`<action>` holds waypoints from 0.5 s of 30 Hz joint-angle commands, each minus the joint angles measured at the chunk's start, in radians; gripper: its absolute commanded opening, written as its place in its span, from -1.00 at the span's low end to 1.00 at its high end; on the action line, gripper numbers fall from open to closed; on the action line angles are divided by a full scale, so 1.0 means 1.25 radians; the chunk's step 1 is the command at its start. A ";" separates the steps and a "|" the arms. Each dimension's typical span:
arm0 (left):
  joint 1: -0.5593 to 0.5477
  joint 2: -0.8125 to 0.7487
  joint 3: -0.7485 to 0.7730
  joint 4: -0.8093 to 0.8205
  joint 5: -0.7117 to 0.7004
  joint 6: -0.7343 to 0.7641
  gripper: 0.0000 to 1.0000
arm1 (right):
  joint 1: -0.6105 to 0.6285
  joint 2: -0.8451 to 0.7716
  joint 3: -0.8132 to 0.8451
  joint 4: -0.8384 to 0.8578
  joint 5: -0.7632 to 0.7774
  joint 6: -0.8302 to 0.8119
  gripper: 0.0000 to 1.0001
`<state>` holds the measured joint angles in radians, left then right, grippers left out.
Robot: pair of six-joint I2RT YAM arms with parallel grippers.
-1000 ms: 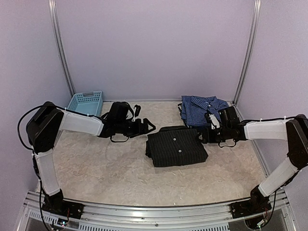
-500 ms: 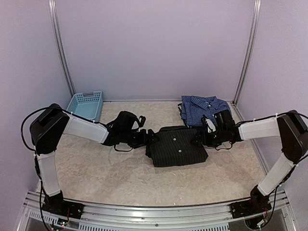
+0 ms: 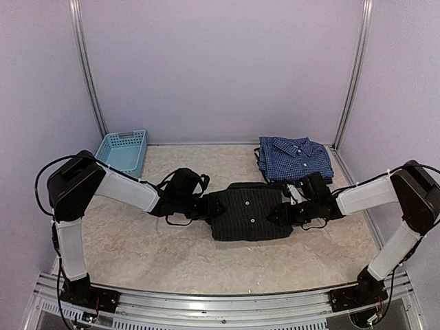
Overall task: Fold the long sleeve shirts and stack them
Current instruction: Fold the 2/3-rectangle-folded shirt at the center of the board.
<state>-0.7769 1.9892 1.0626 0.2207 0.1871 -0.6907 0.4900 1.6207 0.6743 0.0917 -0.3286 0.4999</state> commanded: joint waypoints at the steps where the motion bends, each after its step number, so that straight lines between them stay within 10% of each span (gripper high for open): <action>1: -0.007 -0.038 -0.026 -0.059 -0.079 0.038 0.29 | 0.086 -0.039 -0.063 0.017 0.034 0.087 0.30; 15: -0.013 -0.217 -0.110 -0.165 -0.358 0.081 0.76 | 0.271 -0.228 -0.061 -0.200 0.313 0.160 0.79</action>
<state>-0.7807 1.8038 0.9665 0.0525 -0.1352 -0.6136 0.8413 1.4109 0.5247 0.0689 -0.1200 0.7467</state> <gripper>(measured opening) 0.846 0.859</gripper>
